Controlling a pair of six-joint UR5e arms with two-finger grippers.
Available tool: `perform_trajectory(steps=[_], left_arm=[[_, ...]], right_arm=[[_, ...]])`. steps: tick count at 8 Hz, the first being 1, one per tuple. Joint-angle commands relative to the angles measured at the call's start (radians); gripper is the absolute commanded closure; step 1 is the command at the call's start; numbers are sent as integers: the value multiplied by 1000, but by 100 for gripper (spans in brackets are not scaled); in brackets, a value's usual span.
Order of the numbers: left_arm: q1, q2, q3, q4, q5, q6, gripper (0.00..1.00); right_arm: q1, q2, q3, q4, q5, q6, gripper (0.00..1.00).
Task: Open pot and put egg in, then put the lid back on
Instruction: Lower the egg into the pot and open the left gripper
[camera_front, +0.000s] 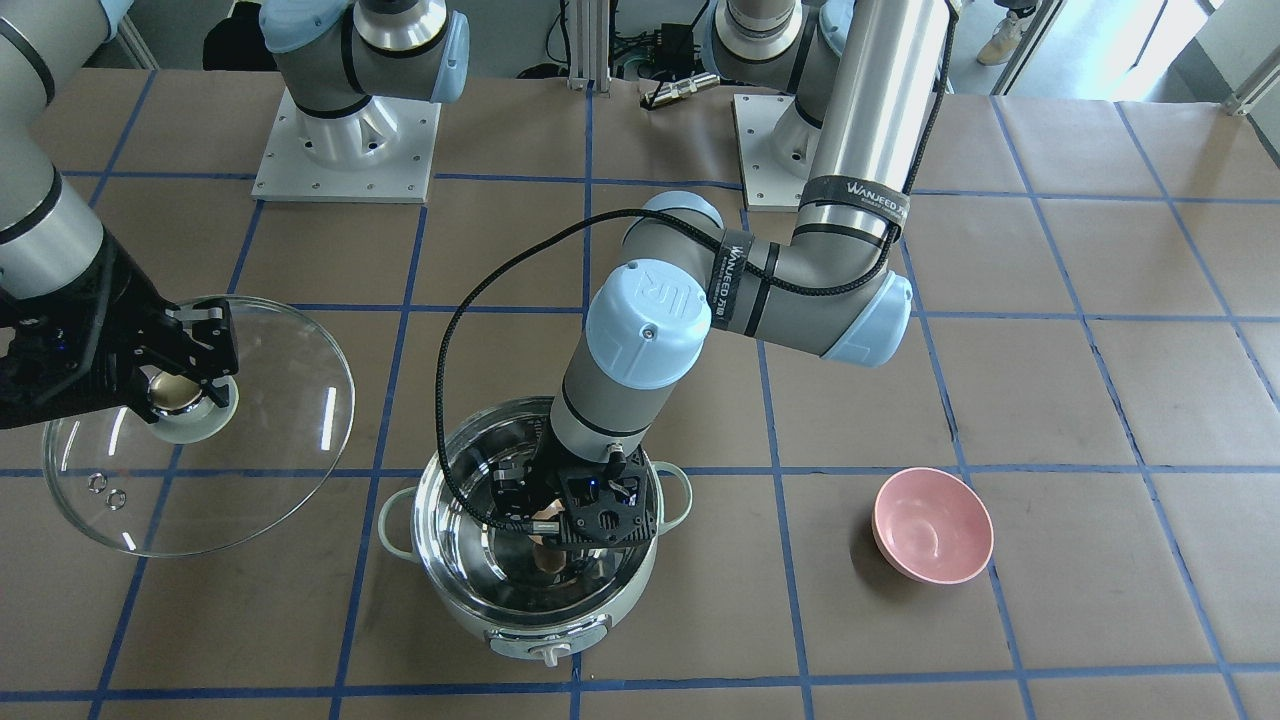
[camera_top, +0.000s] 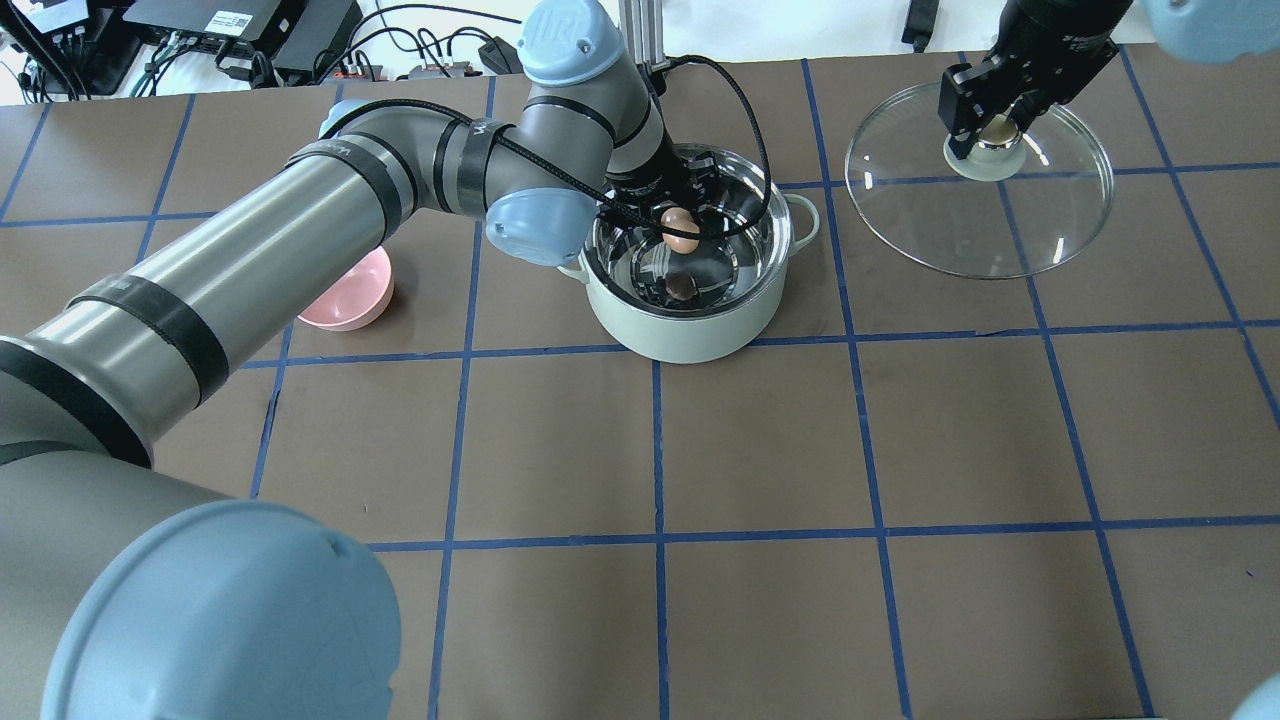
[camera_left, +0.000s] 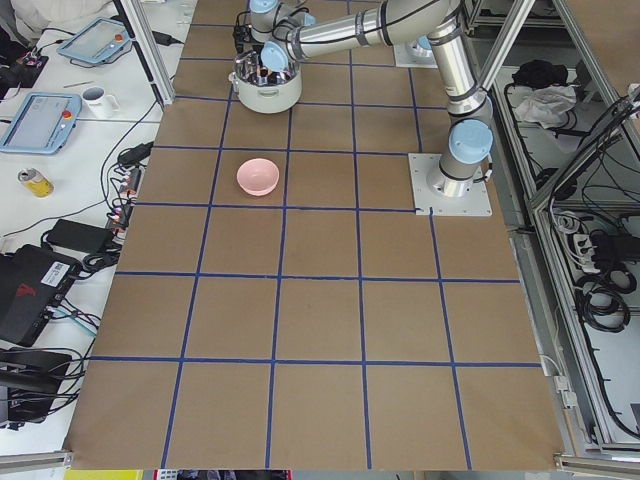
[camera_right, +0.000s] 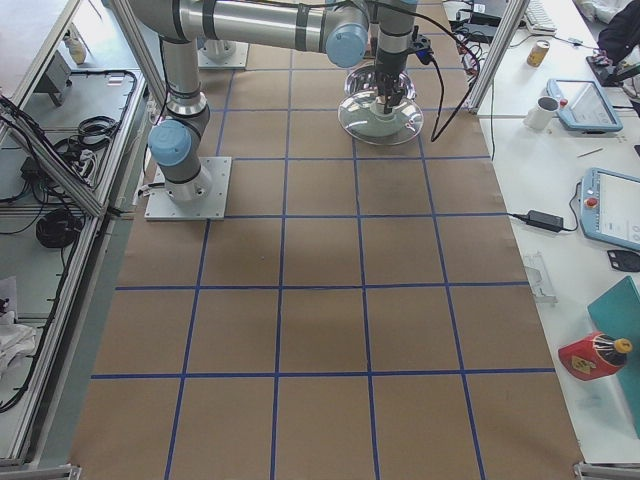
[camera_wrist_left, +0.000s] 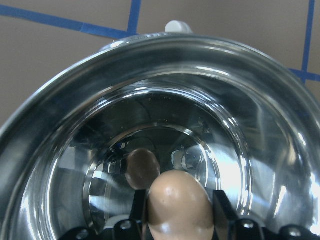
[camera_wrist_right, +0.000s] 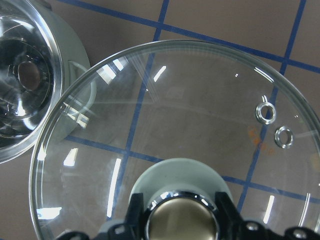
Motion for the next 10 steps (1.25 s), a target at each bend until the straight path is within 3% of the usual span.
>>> perform_trajectory(steps=[1,9,10], left_arm=[[-1,-29,-7,39,1,-7,100],[-5,-45,-33,46,9,-3,100],[-5,-45,-33,46,7,-8,89]], right_arm=[[-1,0,0,0,-2,0,100],[-2,0,0,0,1,-10,100],[-2,0,0,2,1,-11,100]])
